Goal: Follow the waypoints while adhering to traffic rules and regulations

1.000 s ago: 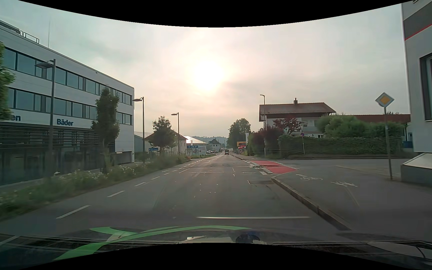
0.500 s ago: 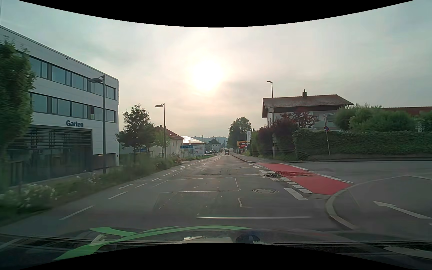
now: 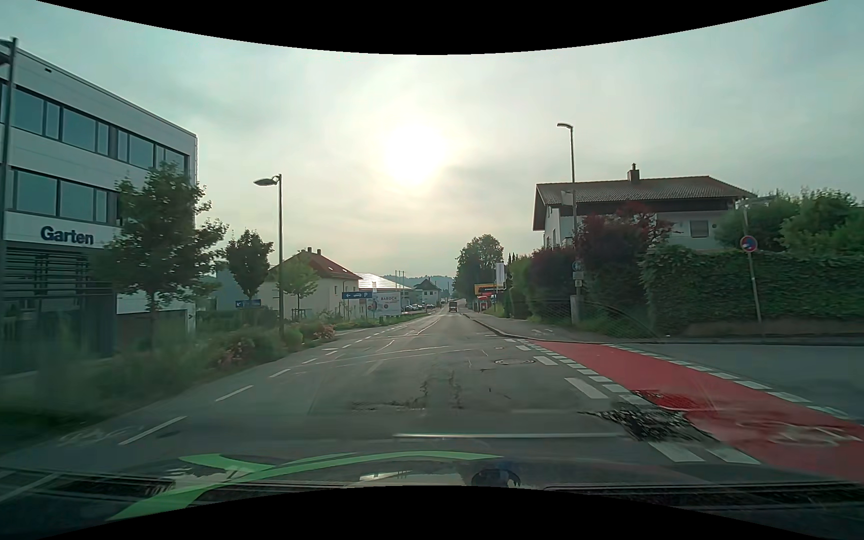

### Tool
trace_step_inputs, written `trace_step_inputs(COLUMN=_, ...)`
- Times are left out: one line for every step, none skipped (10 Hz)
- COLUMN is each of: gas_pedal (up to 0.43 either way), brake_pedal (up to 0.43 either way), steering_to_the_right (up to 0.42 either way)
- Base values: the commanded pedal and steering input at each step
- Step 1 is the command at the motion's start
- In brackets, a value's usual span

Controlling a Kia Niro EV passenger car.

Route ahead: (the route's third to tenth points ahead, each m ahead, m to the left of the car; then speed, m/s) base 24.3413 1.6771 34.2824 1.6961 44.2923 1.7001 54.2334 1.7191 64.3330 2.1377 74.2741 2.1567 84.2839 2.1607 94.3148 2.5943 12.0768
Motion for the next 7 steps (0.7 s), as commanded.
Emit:
trace_step_inputs(gas_pedal=0.138, brake_pedal=0.000, steering_to_the_right=-0.002)
trace_step_inputs(gas_pedal=0.138, brake_pedal=0.000, steering_to_the_right=-0.004)
trace_step_inputs(gas_pedal=0.130, brake_pedal=0.000, steering_to_the_right=-0.007)
trace_step_inputs(gas_pedal=0.130, brake_pedal=0.000, steering_to_the_right=-0.008)
trace_step_inputs(gas_pedal=0.130, brake_pedal=0.000, steering_to_the_right=-0.006)
trace_step_inputs(gas_pedal=0.130, brake_pedal=0.000, steering_to_the_right=-0.005)
trace_step_inputs(gas_pedal=0.118, brake_pedal=0.000, steering_to_the_right=-0.005)
